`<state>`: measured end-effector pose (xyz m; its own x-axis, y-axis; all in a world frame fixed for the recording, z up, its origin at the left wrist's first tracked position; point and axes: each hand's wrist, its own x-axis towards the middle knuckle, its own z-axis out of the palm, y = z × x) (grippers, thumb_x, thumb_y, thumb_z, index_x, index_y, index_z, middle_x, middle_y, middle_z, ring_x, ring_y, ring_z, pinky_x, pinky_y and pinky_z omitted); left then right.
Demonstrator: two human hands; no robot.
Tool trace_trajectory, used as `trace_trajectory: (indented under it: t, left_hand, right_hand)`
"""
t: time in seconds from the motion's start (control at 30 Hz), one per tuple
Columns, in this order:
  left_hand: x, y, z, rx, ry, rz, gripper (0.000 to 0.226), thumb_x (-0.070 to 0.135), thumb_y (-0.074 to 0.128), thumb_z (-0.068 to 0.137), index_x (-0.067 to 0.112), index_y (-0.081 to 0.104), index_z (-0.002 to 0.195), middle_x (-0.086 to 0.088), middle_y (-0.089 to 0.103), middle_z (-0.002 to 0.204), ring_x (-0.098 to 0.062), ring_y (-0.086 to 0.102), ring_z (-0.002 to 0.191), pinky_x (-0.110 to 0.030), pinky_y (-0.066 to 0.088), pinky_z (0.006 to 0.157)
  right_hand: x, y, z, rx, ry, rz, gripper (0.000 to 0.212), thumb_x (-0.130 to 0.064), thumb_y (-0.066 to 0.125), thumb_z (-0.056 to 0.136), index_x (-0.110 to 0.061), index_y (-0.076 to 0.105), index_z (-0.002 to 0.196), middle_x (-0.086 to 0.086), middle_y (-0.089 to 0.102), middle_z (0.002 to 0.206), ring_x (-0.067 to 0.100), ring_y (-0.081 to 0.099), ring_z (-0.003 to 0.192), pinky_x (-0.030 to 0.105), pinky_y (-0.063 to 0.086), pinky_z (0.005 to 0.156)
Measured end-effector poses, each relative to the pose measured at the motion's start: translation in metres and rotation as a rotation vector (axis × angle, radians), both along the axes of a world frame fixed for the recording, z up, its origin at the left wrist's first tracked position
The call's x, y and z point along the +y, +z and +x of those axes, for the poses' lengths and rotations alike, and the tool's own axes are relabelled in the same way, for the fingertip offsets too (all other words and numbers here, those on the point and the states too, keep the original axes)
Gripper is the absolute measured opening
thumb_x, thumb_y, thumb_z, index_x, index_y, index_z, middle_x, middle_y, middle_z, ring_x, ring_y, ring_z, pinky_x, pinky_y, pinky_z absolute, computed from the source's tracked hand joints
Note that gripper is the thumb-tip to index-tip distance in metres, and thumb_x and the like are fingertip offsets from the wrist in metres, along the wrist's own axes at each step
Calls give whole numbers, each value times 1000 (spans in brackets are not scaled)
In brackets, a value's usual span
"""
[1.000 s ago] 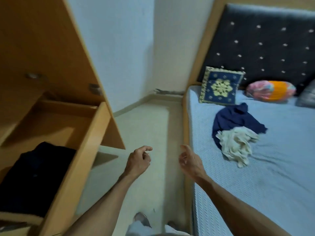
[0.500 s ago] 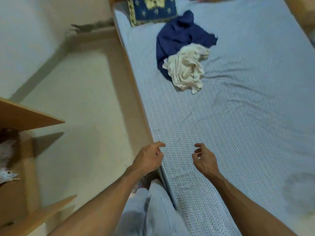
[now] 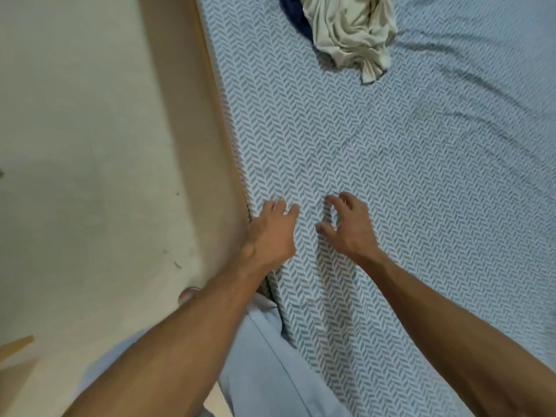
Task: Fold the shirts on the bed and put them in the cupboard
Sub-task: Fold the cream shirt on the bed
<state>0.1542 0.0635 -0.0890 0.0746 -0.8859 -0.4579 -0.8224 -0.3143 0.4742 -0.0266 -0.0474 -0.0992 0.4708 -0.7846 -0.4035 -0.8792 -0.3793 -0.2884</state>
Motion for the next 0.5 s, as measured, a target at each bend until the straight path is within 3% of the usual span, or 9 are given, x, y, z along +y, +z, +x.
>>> trace_trajectory:
  t: [0.3, 0.4, 0.5]
  left_hand:
    - [-6, 12, -17, -106, 151, -21, 35, 21, 60, 92, 18, 53, 126, -2, 49, 130, -24, 42, 125, -42, 49, 86]
    - [-12, 13, -30, -177, 226, -6, 32, 16, 56, 91, 18, 54, 123, -3, 49, 127, -26, 43, 123, -44, 49, 86]
    - [-23, 16, -50, -224, 286, 40, 29, 23, 56, 90, 17, 53, 118, -7, 47, 125, -31, 45, 120, -48, 51, 91]
  right_hand:
    - [4, -14, -12, -50, 47, -193, 57, -61, 68, 85, -33, 56, 134, 3, 49, 134, 31, 43, 122, 49, 42, 93]
    - [-8, -15, -19, -134, 142, -237, 54, -64, 68, 83, -34, 59, 127, 2, 51, 124, 28, 42, 116, 45, 44, 88]
    - [-22, -15, -39, -187, 224, -197, 52, -61, 61, 85, -31, 60, 127, 1, 53, 122, 29, 43, 115, 44, 45, 92]
